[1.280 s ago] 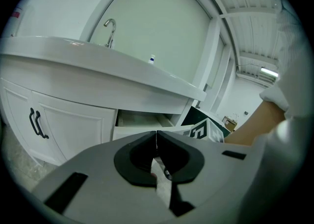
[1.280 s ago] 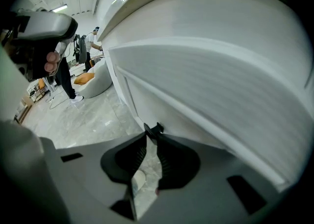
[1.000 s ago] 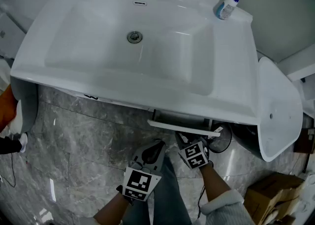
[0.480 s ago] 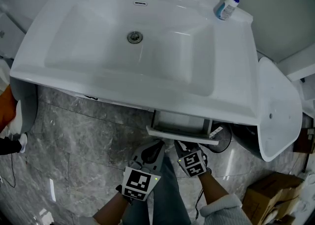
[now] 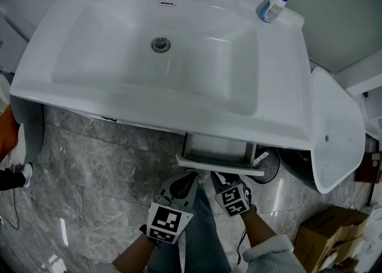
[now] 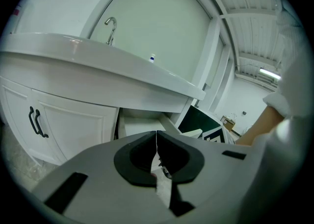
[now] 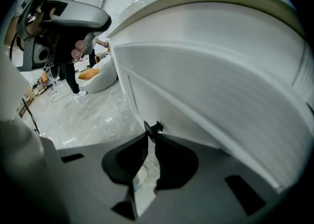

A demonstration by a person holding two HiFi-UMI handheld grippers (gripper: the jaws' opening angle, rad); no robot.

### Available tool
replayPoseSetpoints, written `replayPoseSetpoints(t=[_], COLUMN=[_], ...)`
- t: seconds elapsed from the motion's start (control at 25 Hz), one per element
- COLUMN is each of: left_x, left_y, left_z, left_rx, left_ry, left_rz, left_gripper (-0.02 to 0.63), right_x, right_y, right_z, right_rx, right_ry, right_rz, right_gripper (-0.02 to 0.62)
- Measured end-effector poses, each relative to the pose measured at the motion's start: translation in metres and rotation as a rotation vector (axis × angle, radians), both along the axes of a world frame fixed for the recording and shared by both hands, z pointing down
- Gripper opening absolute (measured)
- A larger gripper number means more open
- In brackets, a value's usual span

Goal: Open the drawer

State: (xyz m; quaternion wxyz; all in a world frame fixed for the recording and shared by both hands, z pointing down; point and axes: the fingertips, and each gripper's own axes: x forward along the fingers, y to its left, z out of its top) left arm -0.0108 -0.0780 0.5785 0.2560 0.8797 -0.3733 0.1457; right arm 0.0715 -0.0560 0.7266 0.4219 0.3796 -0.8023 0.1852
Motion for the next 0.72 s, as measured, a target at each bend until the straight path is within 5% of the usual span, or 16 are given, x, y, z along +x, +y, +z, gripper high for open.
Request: replayPoseSetpoints(t=[0.28, 0.72], left_x=[-0.002, -0.006], left_y=[0.004, 0.002], left_z=[0.001, -0.007], left_rx=[-0.005, 0.012], left_ry=[0.000, -0.009], left_rz=[0.001, -0.002], left_gripper=[0.018, 0.018], right_x=[0.000, 0.006], right_y=[0.004, 0.007], right_z=[0.002, 0.015], right_rx=[-0.005, -0.048], right_ry=[0.001, -0.038], right_rz=[0.017, 0.210], right_gripper=[0.052, 0.081])
